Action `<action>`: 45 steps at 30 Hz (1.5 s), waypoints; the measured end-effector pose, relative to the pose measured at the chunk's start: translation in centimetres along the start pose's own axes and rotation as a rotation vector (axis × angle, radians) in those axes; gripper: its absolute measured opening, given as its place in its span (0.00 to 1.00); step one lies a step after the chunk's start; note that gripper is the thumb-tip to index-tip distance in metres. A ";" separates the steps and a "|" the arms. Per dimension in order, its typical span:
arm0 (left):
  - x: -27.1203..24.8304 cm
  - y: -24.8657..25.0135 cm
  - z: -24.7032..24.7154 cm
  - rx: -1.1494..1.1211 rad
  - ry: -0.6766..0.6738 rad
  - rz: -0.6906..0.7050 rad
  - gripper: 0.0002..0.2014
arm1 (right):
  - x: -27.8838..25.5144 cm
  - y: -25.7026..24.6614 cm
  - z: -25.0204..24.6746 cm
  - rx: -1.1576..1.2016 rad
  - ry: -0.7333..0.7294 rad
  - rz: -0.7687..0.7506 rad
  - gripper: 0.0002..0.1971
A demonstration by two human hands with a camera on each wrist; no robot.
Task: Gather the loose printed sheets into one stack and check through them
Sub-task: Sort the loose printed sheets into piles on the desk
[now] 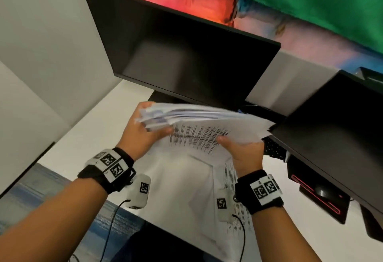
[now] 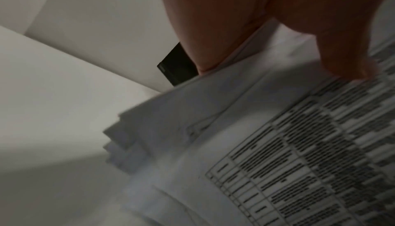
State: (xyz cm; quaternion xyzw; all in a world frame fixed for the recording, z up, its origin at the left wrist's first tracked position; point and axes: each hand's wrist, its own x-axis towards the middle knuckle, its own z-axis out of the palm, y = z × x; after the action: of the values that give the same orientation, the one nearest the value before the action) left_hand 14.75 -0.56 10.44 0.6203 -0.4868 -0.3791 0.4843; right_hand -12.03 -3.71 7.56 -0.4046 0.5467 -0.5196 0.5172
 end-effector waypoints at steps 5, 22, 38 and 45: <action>-0.5 -0.9 1.7 0.035 -0.015 -0.129 0.23 | 0.0 1.3 0.7 -0.108 -0.066 0.042 0.30; 1.0 -2.1 0.9 0.000 -0.068 0.091 0.39 | -0.7 -0.6 0.7 -0.117 -0.015 -0.155 0.45; 1.4 -2.2 -0.2 0.225 0.042 0.002 0.19 | -2.8 9.6 -12.2 -1.148 0.310 0.585 0.60; 0.9 -7.3 1.0 0.263 -0.190 -0.422 0.15 | -4.4 10.2 -14.0 -1.085 0.238 0.586 0.55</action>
State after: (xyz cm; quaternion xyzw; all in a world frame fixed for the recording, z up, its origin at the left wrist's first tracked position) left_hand 15.69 -1.24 3.13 0.7272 -0.4351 -0.4618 0.2618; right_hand -24.22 4.08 -2.92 -0.3822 0.8746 -0.0460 0.2948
